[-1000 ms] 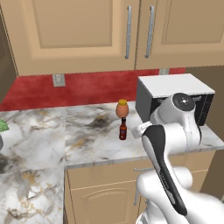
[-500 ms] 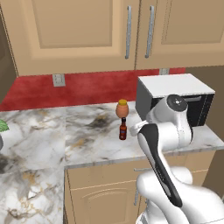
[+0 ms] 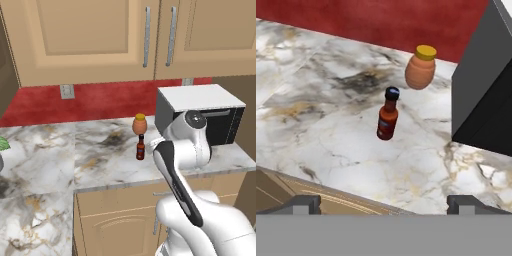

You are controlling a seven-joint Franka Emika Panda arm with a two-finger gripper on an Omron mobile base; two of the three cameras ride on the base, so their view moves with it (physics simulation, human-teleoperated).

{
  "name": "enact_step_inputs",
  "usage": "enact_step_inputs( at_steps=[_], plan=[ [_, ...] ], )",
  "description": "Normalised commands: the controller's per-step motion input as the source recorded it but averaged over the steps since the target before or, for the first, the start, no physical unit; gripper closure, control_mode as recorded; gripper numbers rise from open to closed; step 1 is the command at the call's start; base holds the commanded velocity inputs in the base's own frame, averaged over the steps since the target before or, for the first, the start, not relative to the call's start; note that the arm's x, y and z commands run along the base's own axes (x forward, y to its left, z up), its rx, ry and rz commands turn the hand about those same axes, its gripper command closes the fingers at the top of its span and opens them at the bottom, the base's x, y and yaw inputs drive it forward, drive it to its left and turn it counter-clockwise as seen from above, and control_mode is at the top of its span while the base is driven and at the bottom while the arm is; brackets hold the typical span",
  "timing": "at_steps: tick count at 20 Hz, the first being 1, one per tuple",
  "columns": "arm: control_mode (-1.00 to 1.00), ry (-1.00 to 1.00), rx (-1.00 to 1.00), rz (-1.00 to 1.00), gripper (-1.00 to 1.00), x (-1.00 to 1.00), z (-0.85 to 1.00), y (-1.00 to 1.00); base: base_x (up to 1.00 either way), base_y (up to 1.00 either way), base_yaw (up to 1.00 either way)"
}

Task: Pick the oil and vinegar bottle and condiment bottle from the counter and place them in the cabinet.

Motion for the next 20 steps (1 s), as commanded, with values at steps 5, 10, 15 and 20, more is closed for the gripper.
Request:
enact_step_inputs(
  at_steps=[5,10,15,20],
  plan=[
    [-1.00,0.00,0.03,-0.01,-1.00,0.39,-0.13,0.00,0.00,0.00,0.00],
    [-1.00,0.00,0.04,-0.01,-1.00,0.37,-0.14,0.00,0.00,0.00,0.00],
    [-1.00,0.00,0.03,-0.01,-1.00,0.34,-0.15,0.01,0.00,0.00,0.00],
    [-1.00,0.00,0.02,-0.02,-1.00,0.23,-0.19,0.09,0.00,0.00,0.00]
  ],
)
